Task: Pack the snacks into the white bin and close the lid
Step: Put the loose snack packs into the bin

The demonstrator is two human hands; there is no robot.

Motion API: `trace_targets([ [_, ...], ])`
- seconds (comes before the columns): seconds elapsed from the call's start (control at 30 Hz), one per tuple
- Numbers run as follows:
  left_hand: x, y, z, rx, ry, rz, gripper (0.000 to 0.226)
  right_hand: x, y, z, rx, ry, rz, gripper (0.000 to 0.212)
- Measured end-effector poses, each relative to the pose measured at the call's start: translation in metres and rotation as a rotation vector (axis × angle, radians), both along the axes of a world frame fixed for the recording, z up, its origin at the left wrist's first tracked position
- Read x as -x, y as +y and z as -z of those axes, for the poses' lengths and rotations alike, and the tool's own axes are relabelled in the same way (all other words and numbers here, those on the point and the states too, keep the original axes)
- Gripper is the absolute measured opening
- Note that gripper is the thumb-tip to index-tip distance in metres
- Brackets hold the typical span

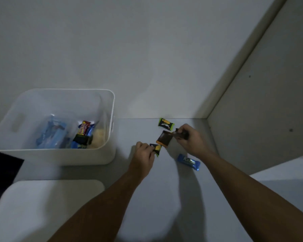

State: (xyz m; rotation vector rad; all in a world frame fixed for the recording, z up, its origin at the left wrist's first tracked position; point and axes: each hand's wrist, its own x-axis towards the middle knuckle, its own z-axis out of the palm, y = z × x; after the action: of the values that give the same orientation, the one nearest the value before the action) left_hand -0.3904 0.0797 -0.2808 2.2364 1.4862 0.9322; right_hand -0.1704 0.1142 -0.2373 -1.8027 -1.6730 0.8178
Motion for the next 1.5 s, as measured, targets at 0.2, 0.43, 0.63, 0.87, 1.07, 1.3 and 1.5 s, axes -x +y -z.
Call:
trace_targets([
  [0.2,0.033,0.017,-0.100,-0.078,-0.123,-0.059,0.017,0.081,0.019,-0.089,-0.190,0.047,0.008,0.023],
  [0.43,0.112,0.026,-0.175,-0.168,-0.181,-0.231,0.019,0.180,0.045,-0.167,-0.248,0.221,-0.006,0.029],
  [0.63,0.184,0.025,-0.169,0.019,-0.104,-0.368,0.024,0.254,0.052,-0.172,-0.134,0.148,-0.051,0.025],
  [0.87,0.220,0.025,-0.160,0.232,-0.249,-0.427,0.015,0.307,0.056,-0.152,0.012,0.119,-0.005,0.025],
  [1.07,0.232,0.033,-0.159,0.561,-0.463,-0.416,0.044,0.316,0.067,-0.143,0.085,0.092,-0.046,0.048],
  [1.3,0.230,0.038,-0.169,0.443,-0.444,-0.619,0.054,0.295,0.069,-0.158,0.098,0.196,0.057,0.044],
  [1.5,0.187,0.045,-0.172,0.248,-0.453,-0.458,0.048,0.228,0.066,-0.165,0.060,0.341,0.193,0.020],
])
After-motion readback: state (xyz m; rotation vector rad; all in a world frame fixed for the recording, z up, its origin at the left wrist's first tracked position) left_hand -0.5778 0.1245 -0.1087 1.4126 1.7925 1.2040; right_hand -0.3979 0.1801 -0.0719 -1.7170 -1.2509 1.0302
